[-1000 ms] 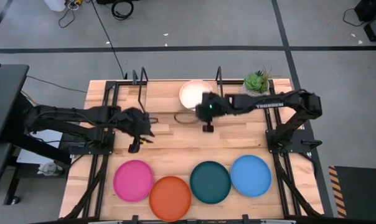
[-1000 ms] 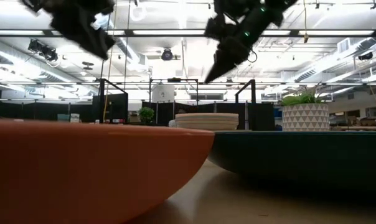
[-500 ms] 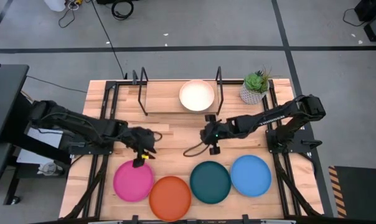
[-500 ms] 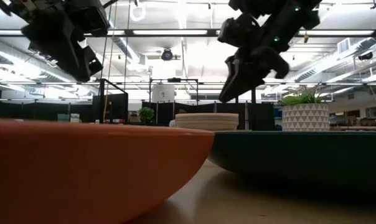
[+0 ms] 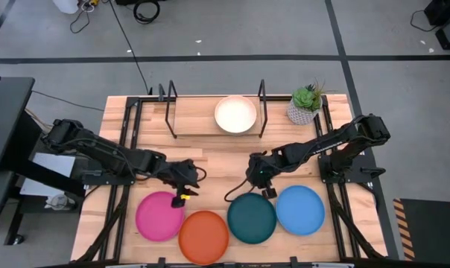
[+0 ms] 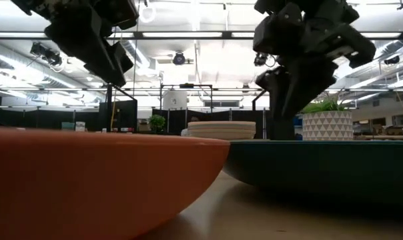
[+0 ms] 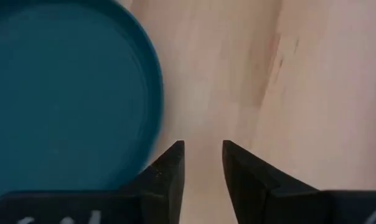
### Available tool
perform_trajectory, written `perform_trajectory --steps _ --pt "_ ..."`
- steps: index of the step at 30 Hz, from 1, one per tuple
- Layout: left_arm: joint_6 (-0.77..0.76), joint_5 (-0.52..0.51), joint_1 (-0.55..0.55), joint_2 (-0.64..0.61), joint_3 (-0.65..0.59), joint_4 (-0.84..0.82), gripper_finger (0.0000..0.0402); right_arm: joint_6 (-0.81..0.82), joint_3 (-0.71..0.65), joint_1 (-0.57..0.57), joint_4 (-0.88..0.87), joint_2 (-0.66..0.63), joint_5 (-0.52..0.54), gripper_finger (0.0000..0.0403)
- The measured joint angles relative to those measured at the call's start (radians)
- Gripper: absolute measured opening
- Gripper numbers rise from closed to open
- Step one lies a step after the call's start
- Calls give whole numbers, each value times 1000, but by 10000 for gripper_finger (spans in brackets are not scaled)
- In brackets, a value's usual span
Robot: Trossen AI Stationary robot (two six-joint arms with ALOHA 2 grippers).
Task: Place and stack plates onto a shelf
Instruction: Put the dark green plate on the shelf
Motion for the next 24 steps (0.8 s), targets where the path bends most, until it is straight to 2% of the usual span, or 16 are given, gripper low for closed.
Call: perform_trajectory --steps 12,24 --pt "16 -19 7 -2 1 -26 140 164 -3 54 4 62 -54 170" --pt "90 -40 8 -4 1 -38 140 243 -3 68 -11 83 -52 160"
